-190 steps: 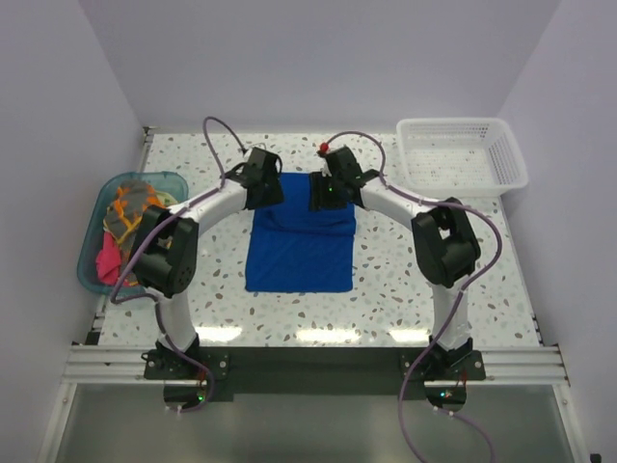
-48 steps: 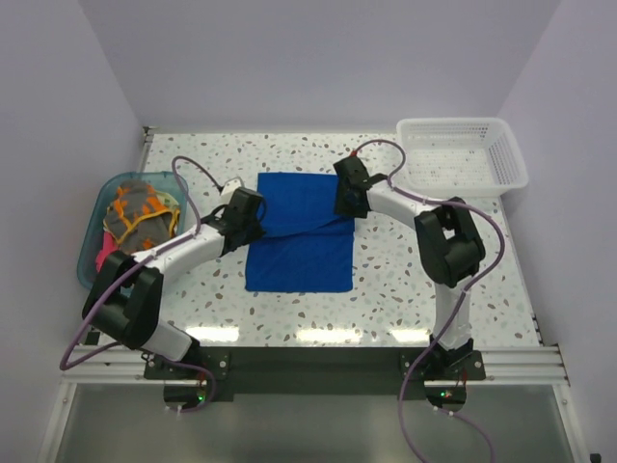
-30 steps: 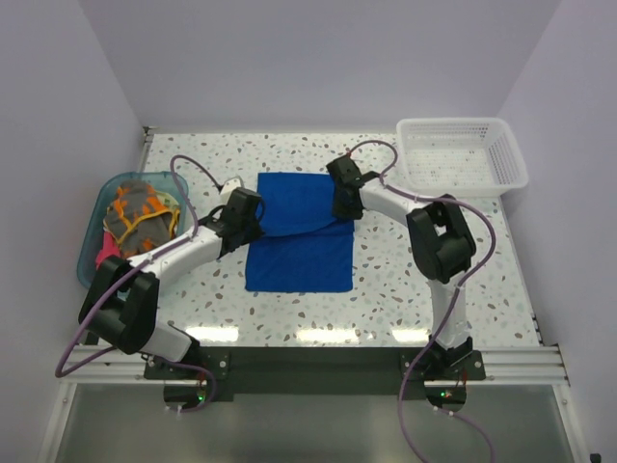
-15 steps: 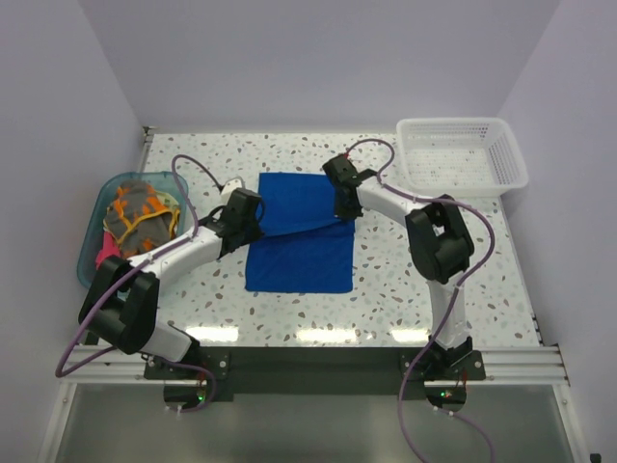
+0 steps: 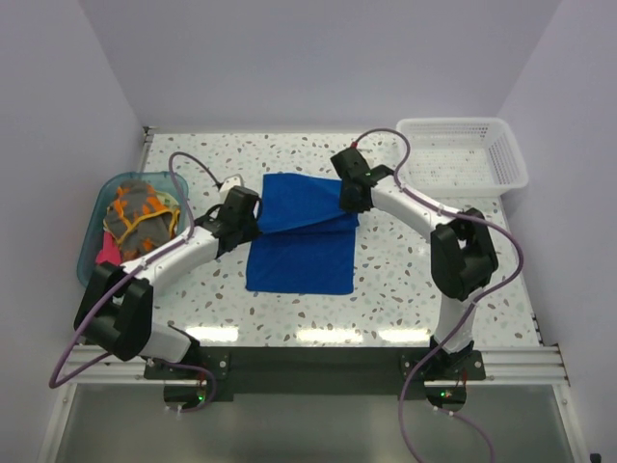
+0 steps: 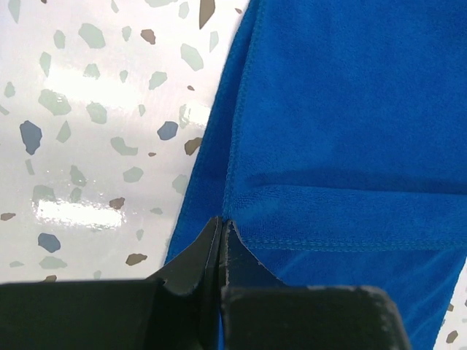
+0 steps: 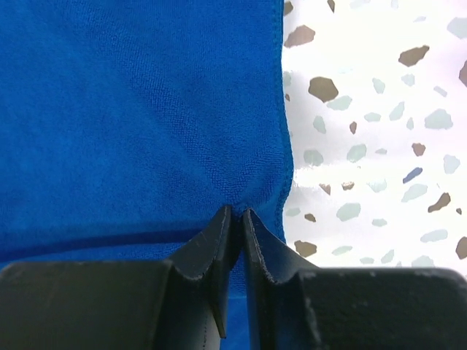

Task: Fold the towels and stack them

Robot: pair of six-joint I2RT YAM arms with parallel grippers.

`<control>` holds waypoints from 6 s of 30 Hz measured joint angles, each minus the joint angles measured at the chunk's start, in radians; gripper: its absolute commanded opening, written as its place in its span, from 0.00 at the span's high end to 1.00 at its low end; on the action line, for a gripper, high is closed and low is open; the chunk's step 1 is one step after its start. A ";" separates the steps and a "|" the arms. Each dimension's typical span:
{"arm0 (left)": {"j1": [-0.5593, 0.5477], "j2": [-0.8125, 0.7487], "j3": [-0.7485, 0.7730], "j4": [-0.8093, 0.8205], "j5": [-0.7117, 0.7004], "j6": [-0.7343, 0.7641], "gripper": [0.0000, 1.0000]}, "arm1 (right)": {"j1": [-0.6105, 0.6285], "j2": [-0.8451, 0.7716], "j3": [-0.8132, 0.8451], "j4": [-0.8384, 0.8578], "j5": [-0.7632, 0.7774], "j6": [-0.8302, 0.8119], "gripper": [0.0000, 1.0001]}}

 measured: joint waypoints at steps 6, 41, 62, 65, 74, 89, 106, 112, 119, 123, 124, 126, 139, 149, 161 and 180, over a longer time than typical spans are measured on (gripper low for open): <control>0.000 0.005 -0.001 0.005 0.049 0.014 1.00 | 0.002 -0.010 -0.075 0.017 -0.022 0.011 0.82; 0.038 0.052 0.034 -0.031 0.071 0.081 1.00 | 0.002 -0.062 -0.127 0.002 -0.052 0.030 1.00; 0.183 -0.066 0.243 -0.141 0.238 0.193 1.00 | 0.000 -0.296 -0.140 -0.012 -0.143 -0.016 1.00; 0.182 -0.137 0.109 -0.146 0.294 0.172 1.00 | 0.007 -0.353 -0.266 -0.010 -0.202 0.001 1.00; 0.182 -0.208 -0.163 -0.132 0.411 0.125 1.00 | 0.023 -0.428 -0.451 0.022 -0.276 0.022 1.00; 0.182 -0.035 0.367 -0.215 0.347 0.175 1.00 | 0.020 -0.336 0.011 -0.067 -0.091 -0.129 1.00; 0.179 -0.266 -0.151 -0.149 0.431 0.169 1.00 | 0.033 -0.579 -0.514 0.077 -0.259 -0.111 1.00; 0.176 -0.274 -0.293 -0.114 0.465 0.168 1.00 | 0.052 -0.559 -0.698 0.164 -0.360 -0.044 1.00; 0.177 -0.273 -0.343 -0.089 0.461 0.171 1.00 | 0.063 -0.504 -0.748 0.230 -0.387 -0.010 1.00; 0.177 -0.272 -0.342 -0.087 0.454 0.171 1.00 | 0.064 -0.493 -0.750 0.240 -0.385 -0.001 1.00; 0.177 -0.271 -0.338 -0.090 0.452 0.171 1.00 | 0.064 -0.493 -0.749 0.239 -0.384 -0.001 1.00; 0.177 -0.264 -0.313 -0.109 0.447 0.172 1.00 | 0.065 -0.493 -0.737 0.225 -0.379 -0.003 1.00; 0.179 -0.394 -0.179 -0.240 0.387 0.151 1.00 | 0.089 -0.691 -0.600 0.087 -0.346 -0.017 1.00; 0.113 -0.406 -0.378 -0.241 0.432 0.035 1.00 | 0.138 -0.573 -0.842 0.159 -0.419 0.042 1.00; 0.013 -0.426 -0.457 -0.226 0.346 -0.097 0.86 | 0.137 -0.551 -0.879 0.200 -0.399 0.071 0.56; 0.010 -0.508 -0.269 -0.349 0.267 -0.133 0.53 | 0.135 -0.626 -0.712 0.102 -0.323 -0.006 0.71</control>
